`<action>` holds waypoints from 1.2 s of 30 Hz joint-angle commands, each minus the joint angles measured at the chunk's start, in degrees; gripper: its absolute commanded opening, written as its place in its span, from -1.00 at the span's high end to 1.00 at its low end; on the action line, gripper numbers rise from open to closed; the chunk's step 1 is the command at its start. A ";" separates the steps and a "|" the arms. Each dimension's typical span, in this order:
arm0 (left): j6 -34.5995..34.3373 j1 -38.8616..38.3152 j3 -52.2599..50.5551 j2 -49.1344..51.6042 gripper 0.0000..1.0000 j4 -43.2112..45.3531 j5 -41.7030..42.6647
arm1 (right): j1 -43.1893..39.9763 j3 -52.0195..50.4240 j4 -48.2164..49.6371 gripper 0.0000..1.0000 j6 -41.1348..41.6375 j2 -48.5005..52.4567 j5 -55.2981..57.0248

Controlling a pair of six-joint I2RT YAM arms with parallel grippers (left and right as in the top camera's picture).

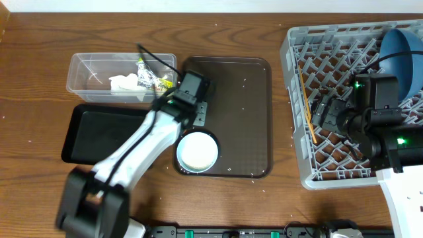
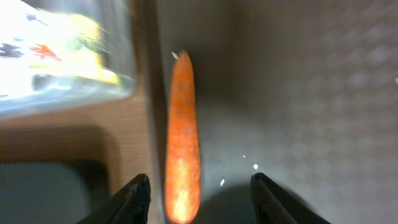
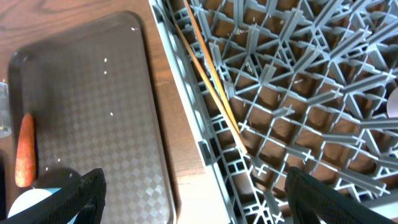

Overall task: Sort waste into correct bins and load items into the dishwasher rack
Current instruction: 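Lift the carrot with the left gripper and set it on the black tray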

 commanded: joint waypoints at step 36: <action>0.33 -0.07 -0.44 6.49 0.21 5.25 9.46 | -0.37 0.07 0.00 -0.72 -0.59 -0.02 0.00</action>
